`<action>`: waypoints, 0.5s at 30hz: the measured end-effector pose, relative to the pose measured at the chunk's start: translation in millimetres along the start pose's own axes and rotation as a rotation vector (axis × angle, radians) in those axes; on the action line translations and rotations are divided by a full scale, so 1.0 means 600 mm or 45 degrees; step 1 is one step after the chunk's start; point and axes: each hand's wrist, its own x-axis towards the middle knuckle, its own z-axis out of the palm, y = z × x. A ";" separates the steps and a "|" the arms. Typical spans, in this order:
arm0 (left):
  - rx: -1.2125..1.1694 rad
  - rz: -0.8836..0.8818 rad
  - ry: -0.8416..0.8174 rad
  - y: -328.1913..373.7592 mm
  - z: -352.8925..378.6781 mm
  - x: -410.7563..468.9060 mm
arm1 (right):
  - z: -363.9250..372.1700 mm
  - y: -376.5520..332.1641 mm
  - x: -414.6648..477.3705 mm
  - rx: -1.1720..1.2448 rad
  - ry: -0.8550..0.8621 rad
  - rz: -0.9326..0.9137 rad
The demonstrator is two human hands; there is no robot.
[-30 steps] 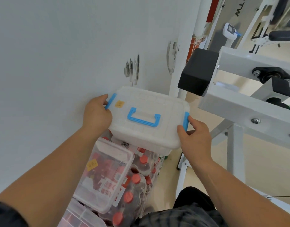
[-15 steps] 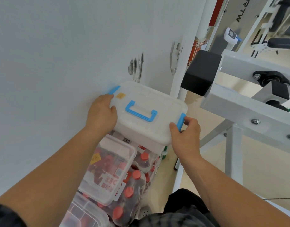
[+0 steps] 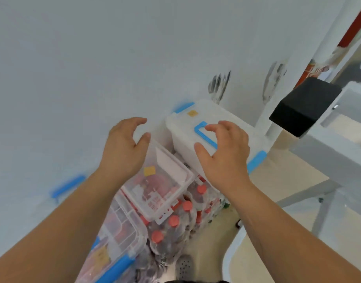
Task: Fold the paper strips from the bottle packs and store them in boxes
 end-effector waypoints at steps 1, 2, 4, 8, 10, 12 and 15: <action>0.020 -0.041 0.017 -0.005 -0.015 -0.019 | 0.008 -0.011 -0.003 0.009 -0.052 -0.047; 0.045 -0.081 0.034 -0.012 -0.030 -0.039 | 0.018 -0.020 -0.008 0.025 -0.106 -0.096; 0.108 -0.150 0.061 -0.032 -0.057 -0.083 | 0.038 -0.041 -0.023 0.045 -0.223 -0.192; 0.229 -0.265 0.096 -0.080 -0.109 -0.174 | 0.084 -0.085 -0.067 0.096 -0.392 -0.304; 0.298 -0.318 0.129 -0.108 -0.143 -0.228 | 0.106 -0.119 -0.102 0.105 -0.460 -0.390; 0.384 -0.372 0.157 -0.139 -0.177 -0.282 | 0.127 -0.154 -0.139 0.093 -0.531 -0.491; 0.402 -0.510 0.196 -0.192 -0.225 -0.363 | 0.159 -0.206 -0.192 0.061 -0.621 -0.628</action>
